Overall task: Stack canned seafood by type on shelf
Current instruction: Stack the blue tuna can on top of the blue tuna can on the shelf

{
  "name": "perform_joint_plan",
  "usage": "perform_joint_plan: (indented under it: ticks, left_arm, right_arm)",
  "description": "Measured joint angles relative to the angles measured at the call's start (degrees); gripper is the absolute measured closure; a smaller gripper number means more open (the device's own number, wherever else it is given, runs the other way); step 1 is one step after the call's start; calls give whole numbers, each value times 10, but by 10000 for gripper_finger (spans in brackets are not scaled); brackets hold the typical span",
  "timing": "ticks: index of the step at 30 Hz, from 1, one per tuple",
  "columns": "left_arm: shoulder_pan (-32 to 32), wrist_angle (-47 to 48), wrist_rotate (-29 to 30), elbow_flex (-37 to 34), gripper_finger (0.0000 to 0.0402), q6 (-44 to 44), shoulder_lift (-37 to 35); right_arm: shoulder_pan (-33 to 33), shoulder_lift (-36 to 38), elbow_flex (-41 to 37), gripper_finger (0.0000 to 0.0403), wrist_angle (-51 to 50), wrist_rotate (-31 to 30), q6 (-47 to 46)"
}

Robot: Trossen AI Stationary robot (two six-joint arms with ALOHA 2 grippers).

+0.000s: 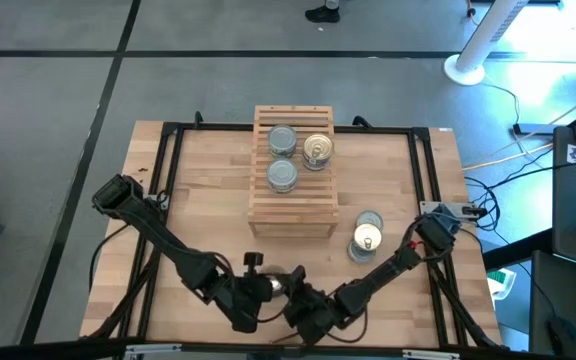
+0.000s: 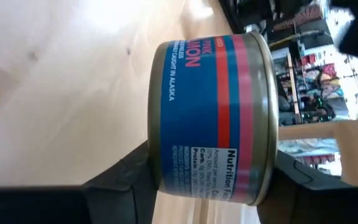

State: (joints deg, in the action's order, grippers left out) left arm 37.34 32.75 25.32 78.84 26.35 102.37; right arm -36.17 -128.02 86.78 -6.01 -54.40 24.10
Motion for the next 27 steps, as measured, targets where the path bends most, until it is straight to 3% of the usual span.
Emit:
perform_joint_plan:
  ticks: [8, 17, 27]
  left_arm:
    - [0, 30, 1, 86, 357, -58, 0]
    - [-10, 118, 22, 176, 385, -130, 0]
    - [-60, 148, 37, 205, 398, -140, -21]
  right_arm:
    - [-13, 50, 2, 206, -81, -48, -5]
    - [-13, 142, 2, 198, -298, -56, -168]
    - [-13, 229, 2, 209, -517, -133, -271]
